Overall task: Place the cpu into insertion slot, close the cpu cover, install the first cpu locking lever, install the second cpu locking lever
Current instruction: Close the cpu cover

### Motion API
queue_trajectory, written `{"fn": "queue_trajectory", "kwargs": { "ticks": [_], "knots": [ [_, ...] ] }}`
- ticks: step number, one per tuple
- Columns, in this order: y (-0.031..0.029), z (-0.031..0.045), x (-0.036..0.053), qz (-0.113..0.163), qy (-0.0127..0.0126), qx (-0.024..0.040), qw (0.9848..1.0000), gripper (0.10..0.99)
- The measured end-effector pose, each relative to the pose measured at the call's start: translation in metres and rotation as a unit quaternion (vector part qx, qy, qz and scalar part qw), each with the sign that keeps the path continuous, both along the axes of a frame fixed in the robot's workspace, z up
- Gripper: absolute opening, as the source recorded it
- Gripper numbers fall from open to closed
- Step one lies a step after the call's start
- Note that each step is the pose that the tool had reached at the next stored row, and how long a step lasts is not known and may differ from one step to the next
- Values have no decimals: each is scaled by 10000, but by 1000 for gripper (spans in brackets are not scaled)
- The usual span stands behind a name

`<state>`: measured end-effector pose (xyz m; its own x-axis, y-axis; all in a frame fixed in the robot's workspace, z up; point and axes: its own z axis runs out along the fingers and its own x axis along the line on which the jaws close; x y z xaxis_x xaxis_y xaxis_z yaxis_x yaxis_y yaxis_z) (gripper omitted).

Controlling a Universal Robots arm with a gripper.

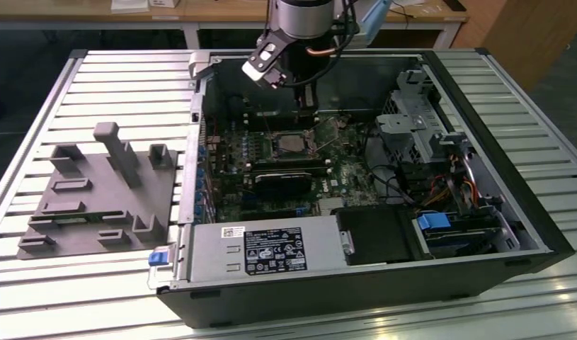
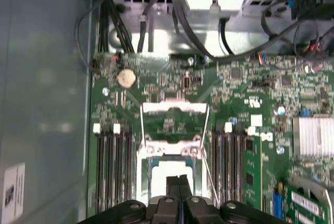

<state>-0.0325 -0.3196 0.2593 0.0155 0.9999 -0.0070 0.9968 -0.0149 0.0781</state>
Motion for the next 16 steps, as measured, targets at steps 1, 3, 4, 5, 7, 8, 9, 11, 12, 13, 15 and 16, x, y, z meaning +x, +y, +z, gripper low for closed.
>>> {"fn": "queue_trajectory", "kwargs": {
  "ticks": [1,3,4,5,7,8,9,11,12,13,15,16],
  "knots": [
    [0,0,32,-1,0,0,10000,102],
    [0,0,90,-1,0,0,10000,102],
    [0,0,118,-2,0,0,10000,102],
    [0,0,147,-3,0,0,10000,102],
    [0,0,208,-3,0,0,10000,102],
    [0,0,241,-4,0,1,10000,102],
    [0,0,273,-4,0,0,10000,102],
    [0,0,336,-4,0,0,10000,102],
    [0,0,365,-5,0,0,10000,102],
    [0,0,395,-5,0,0,10000,102],
    [0,1,453,-6,1,-1,10000,102],
    [0,1,482,-6,0,-1,10000,102]
  ]
}}
